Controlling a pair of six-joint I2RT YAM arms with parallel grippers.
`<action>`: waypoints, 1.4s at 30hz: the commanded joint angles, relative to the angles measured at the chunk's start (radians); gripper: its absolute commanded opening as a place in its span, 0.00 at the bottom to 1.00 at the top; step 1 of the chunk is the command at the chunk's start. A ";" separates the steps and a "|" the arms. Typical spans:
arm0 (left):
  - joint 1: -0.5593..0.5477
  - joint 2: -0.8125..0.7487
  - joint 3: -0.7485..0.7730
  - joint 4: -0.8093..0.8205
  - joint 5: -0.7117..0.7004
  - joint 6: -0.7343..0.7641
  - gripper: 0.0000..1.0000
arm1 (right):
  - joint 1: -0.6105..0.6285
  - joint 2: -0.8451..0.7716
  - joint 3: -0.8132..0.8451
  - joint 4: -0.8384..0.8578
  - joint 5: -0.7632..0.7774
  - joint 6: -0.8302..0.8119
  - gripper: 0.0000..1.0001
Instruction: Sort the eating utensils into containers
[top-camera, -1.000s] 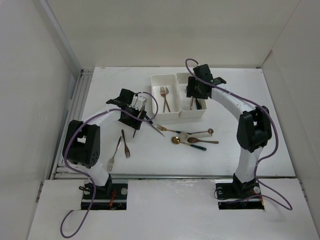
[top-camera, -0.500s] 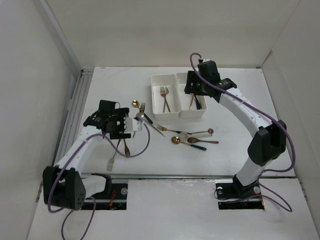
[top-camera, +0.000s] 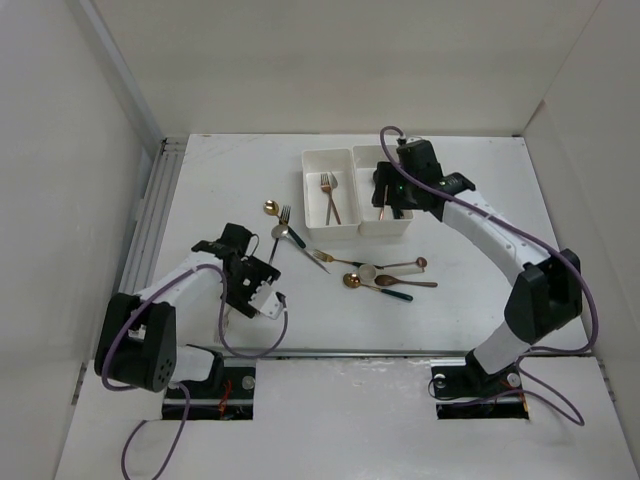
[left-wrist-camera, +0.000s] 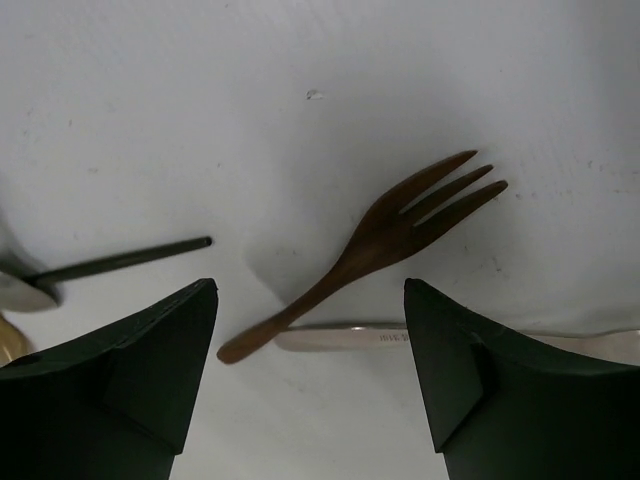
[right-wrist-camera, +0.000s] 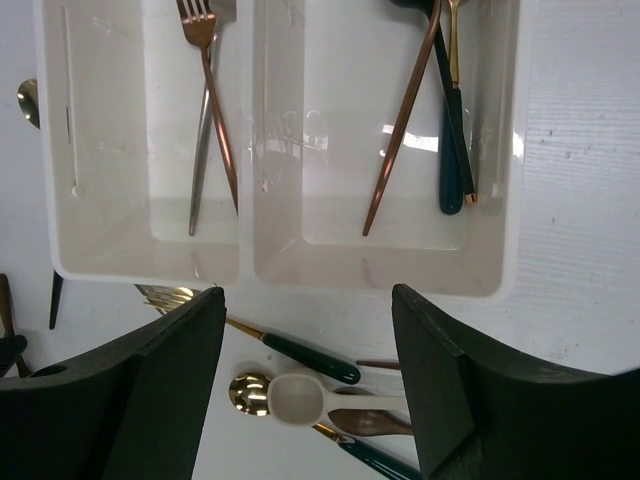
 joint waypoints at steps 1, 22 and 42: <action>-0.031 0.028 0.025 -0.033 -0.005 0.541 0.71 | 0.010 -0.064 -0.016 0.064 -0.017 0.001 0.73; -0.114 0.189 0.098 -0.041 -0.080 0.375 0.00 | -0.018 -0.122 -0.037 0.064 -0.006 -0.030 0.73; 0.004 0.319 0.757 0.644 0.849 -1.752 0.00 | -0.064 -0.113 -0.026 0.175 -0.115 0.142 0.69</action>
